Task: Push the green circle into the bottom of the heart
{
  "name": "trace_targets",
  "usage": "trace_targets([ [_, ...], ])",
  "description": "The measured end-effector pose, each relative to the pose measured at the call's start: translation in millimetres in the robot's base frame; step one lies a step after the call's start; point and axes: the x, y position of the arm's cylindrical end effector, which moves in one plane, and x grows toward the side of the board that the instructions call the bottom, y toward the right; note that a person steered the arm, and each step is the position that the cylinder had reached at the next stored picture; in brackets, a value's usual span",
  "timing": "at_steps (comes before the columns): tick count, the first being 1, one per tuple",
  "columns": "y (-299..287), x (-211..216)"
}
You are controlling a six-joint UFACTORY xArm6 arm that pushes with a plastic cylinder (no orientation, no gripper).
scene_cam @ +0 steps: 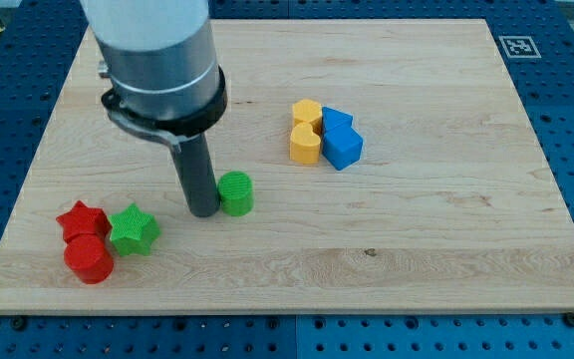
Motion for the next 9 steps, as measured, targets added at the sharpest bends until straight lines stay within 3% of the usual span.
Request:
trace_targets([
  [2,8,-24],
  [4,11,22],
  [7,91,16],
  [9,94,15],
])
